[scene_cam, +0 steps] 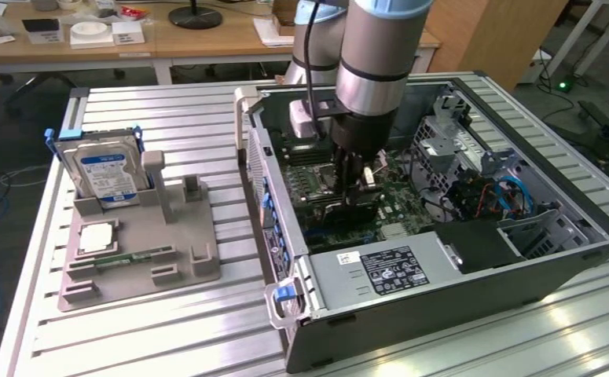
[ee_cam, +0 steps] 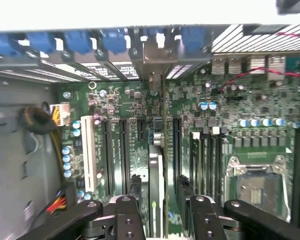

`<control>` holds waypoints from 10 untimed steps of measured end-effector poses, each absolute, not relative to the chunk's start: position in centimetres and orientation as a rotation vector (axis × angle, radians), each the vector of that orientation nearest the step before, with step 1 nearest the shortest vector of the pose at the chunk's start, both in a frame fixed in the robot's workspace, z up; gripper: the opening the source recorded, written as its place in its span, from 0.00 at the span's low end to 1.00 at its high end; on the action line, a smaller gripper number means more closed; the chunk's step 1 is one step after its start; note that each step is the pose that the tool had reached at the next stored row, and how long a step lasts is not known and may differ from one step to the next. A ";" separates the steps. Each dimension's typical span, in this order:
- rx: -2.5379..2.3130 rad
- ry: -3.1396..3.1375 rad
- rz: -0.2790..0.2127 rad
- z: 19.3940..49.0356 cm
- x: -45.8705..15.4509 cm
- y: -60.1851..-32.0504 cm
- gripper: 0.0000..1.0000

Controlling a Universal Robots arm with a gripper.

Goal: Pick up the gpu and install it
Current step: 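Insert the gpu into the slot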

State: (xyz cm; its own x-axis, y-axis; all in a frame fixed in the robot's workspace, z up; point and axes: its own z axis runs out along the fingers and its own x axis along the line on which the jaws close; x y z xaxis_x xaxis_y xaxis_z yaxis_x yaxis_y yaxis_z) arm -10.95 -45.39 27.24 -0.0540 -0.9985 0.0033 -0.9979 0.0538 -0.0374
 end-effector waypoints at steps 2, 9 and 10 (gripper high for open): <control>-2.144 2.263 -0.047 27.4 -11.0 -45.4 0.42; -2.144 2.263 -0.047 27.4 -11.0 -45.4 0.22; -2.144 2.263 -0.047 27.4 -11.0 -45.4 0.16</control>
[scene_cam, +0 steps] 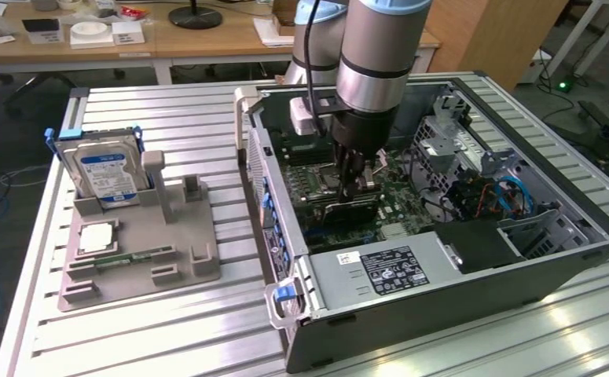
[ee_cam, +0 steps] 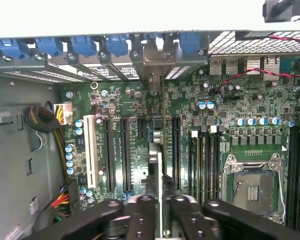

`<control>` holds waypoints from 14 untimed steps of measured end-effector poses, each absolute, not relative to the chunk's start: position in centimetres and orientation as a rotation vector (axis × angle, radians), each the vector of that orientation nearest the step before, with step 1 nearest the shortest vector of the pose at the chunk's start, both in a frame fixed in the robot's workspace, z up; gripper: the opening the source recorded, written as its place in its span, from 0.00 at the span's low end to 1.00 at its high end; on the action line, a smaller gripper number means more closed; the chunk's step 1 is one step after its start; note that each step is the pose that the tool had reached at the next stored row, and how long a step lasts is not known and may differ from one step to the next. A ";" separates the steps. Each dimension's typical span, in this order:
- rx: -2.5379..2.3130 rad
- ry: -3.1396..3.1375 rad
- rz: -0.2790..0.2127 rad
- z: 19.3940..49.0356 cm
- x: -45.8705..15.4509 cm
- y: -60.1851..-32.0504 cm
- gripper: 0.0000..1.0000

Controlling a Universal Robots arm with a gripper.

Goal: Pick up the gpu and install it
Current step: 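Insert the gpu into the slot, then press down on the gpu until it lock into place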

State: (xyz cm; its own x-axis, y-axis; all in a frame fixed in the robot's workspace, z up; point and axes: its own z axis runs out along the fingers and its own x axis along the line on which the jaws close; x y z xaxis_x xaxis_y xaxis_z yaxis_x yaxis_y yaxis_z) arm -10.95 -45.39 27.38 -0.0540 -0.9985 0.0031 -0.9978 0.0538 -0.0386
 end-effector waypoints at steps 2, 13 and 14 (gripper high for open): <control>-2.144 2.263 -0.047 27.4 -11.0 -45.4 0.11; -2.144 2.263 -0.047 27.4 -11.0 -45.4 0.11; -2.144 2.263 -0.047 27.4 -11.0 -45.4 0.11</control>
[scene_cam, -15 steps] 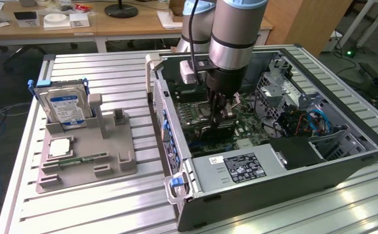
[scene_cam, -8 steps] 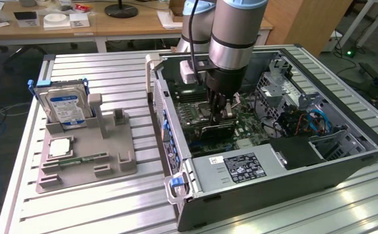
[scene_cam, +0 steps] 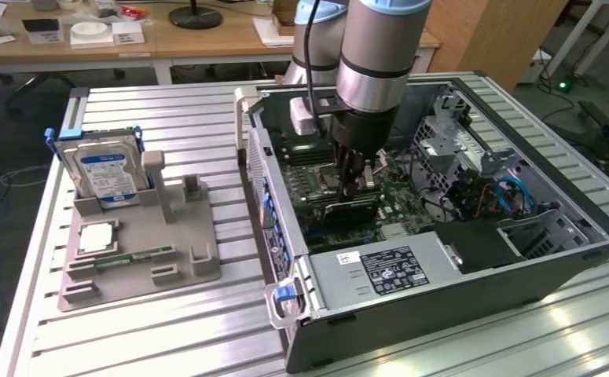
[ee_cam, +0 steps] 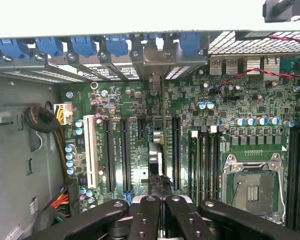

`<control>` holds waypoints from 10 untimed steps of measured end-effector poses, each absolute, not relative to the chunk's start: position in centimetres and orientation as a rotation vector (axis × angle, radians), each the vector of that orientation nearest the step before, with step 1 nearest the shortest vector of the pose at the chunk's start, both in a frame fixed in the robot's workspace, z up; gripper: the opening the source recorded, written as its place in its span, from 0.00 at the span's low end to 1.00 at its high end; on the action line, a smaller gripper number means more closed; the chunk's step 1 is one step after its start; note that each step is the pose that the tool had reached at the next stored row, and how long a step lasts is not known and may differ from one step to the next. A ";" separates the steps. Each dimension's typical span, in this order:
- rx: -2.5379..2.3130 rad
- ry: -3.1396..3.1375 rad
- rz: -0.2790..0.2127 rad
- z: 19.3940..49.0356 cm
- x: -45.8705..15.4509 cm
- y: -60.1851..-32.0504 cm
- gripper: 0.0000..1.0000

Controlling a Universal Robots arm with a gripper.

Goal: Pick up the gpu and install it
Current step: 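Press down on the gpu until it lock into place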

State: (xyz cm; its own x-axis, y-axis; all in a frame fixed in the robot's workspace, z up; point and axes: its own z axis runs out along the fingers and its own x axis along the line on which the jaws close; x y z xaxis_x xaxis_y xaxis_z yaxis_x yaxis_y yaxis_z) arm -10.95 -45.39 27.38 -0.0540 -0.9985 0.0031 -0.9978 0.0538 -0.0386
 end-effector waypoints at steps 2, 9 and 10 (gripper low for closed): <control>-2.144 2.263 -0.047 27.4 -11.0 -45.4 0.11; -2.144 2.262 -0.047 27.4 -12.3 -45.4 0.11; -2.144 2.263 -0.047 27.4 -12.4 -45.4 0.11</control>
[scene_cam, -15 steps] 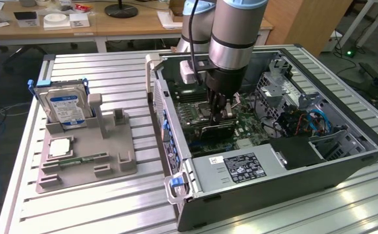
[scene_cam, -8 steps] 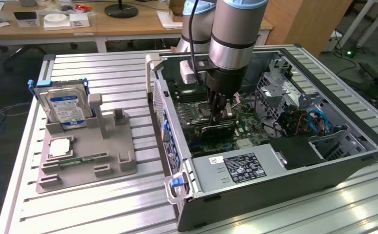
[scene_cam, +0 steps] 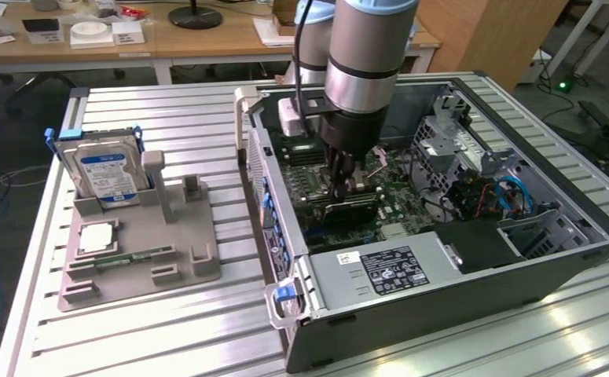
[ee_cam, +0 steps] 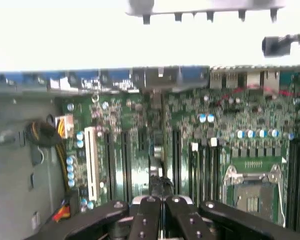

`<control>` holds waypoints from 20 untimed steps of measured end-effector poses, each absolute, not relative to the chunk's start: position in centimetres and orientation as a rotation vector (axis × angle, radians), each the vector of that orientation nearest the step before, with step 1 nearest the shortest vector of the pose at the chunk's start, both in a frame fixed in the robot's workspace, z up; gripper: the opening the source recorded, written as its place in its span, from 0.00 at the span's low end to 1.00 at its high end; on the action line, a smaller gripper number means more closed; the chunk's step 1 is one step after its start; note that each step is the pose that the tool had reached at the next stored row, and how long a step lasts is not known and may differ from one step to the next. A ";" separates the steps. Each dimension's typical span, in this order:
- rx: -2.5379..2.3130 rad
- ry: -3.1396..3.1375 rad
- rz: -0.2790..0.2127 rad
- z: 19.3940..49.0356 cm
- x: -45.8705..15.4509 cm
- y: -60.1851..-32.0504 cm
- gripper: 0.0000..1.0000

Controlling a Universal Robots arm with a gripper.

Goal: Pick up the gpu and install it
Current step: 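Press down on the gpu until it lock into place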

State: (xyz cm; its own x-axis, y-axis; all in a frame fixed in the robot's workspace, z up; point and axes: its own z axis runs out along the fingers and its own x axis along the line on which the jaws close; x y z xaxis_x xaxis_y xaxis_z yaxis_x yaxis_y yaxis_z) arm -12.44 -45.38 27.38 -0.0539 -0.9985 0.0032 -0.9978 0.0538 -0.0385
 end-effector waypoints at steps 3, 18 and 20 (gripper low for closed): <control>-2.152 2.268 -0.035 27.4 -12.6 -45.4 0.11; -2.268 2.385 0.236 27.5 -12.6 -45.4 0.11; -2.282 2.399 0.275 27.5 -12.6 -45.4 0.11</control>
